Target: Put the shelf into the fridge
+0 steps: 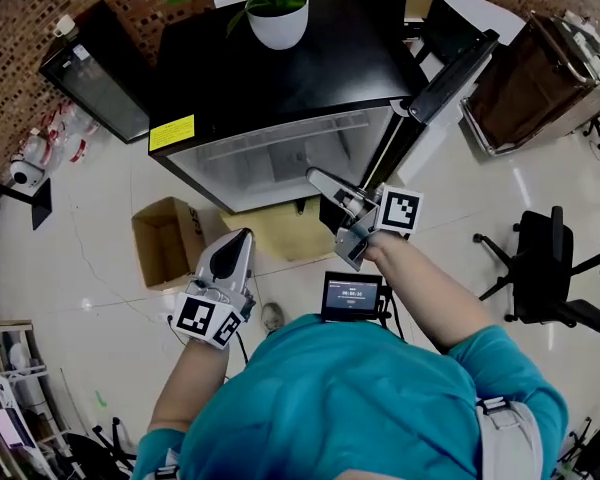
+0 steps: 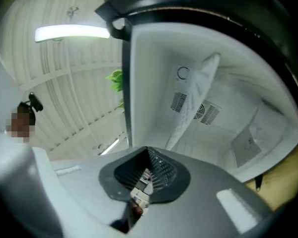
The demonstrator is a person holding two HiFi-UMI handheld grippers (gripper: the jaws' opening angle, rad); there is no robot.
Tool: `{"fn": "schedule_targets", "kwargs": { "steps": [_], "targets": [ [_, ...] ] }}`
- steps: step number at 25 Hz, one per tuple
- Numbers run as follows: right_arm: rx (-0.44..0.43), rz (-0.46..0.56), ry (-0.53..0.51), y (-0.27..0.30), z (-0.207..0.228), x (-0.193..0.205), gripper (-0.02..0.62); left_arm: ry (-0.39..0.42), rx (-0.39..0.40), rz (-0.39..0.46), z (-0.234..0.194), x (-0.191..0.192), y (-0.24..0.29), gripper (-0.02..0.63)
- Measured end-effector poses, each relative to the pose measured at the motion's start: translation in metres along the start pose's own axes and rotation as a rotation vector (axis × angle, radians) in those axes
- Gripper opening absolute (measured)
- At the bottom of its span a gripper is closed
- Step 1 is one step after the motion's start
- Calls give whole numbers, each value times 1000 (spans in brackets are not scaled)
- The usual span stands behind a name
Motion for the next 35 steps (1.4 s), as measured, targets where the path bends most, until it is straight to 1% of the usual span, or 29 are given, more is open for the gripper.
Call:
{"fn": "schedule_targets", "kwargs": {
  "steps": [2,4,5,7,9,11,14,19,21,25,29,31,35],
  "targets": [
    [-14,-31,-31,-28,-29,33,2,-15,3,-1,26,28,-32,-3],
    [-5,-69,-90,-53,-55,73,2,-30,14,8,46,53,-73,-3],
    [-1,-88,-128,-64,-66,87,2,-36,20,17,54,60,-87,-3],
    [-14,-122,-228,-81,-91,93,2,-39,29,35,70,61,-101,-2],
    [-30,-138,-315,-97,-114,85,2,-38,42,42,86,54,-103,-3],
    [-25,-132,-369,-113,-132,76,2,-38,67,39,100,45,-103,-3],
    [12,-107,-404,-133,-152,69,2,-26,121,34,117,35,-105,-2],
    [105,-86,-458,-168,-177,66,2,-27,184,25,144,28,-111,-2],
    [129,-72,-476,-183,-183,62,2,-24,198,17,154,29,-109,-3],
    [148,-62,-498,-220,-184,48,2,-28,195,8,177,38,-96,-2],
    [151,-46,-492,-268,-169,18,2,-3,172,0,214,52,-65,-2],
    [136,-70,-489,-292,-159,4,2,-12,144,6,234,62,-44,-2],
    [92,-147,-506,-333,-146,-23,2,-63,92,29,277,79,-7,-2]
  ]
}}
Point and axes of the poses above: the fingertips, and each gripper's own axes: y forward along the fingers, z to its right, x out of its underside, the point moved 3 cm from there along -y, backward along the fingers, and after that the axes turned 6 degrees about -y, right-handed, at the moved point
